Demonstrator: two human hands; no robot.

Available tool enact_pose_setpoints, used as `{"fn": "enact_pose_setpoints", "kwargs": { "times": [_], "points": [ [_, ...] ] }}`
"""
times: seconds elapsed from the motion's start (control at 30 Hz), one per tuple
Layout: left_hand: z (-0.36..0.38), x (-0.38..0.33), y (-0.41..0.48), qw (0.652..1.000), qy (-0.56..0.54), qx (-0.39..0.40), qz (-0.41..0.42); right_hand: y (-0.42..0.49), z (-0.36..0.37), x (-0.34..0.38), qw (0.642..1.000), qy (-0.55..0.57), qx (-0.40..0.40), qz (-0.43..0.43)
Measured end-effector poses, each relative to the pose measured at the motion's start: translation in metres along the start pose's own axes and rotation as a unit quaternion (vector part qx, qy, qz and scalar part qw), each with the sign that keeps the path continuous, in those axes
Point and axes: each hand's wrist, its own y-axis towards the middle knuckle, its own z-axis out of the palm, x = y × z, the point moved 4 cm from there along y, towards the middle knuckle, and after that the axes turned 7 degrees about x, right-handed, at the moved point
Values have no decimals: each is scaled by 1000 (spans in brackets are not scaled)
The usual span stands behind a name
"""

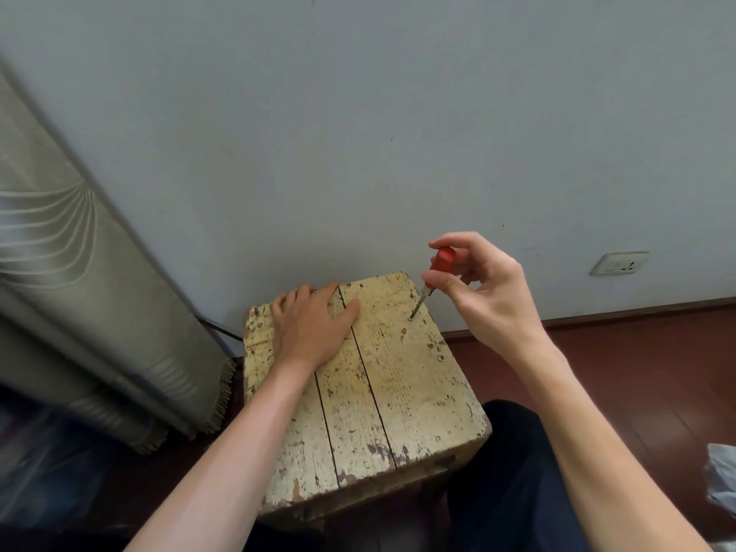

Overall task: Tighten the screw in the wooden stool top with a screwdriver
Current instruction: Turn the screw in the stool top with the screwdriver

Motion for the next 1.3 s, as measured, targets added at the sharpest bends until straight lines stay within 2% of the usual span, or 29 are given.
{"fn": "enact_pose_setpoints", "kwargs": {
  "times": [0.17,0.23,0.4,0.5,0.6,0.8,0.9,1.0,1.17,1.3],
  "points": [
    [0,1,0,1000,-2,-4,1,-5,5,-2,997,-25,-63,-24],
    [0,1,1,1000,-4,-4,1,-7,3,-3,997,-40,-62,-33],
    [1,2,1,1000,-5,-10,4,-6,-6,-4,999,7,47,-21],
    [1,2,0,1000,-4,-10,5,-5,-8,-4,997,16,71,-9],
    [1,1,0,1000,-3,-9,5,-5,-9,-2,999,5,39,-15],
    [1,0,-1,1000,-4,-7,5,-10,3,0,997,-15,-73,-4],
    [0,1,-1,1000,-2,-12,6,-14,4,1,996,-27,-84,-27],
    [0,1,-1,1000,-4,-11,6,-17,0,0,996,-59,-54,-32],
    [0,1,-1,1000,-4,-11,9,-14,-7,-3,997,-13,75,-12],
    [-1,0,-1,1000,-2,-9,9,-12,-8,-4,997,-6,74,-4]
  ]
}}
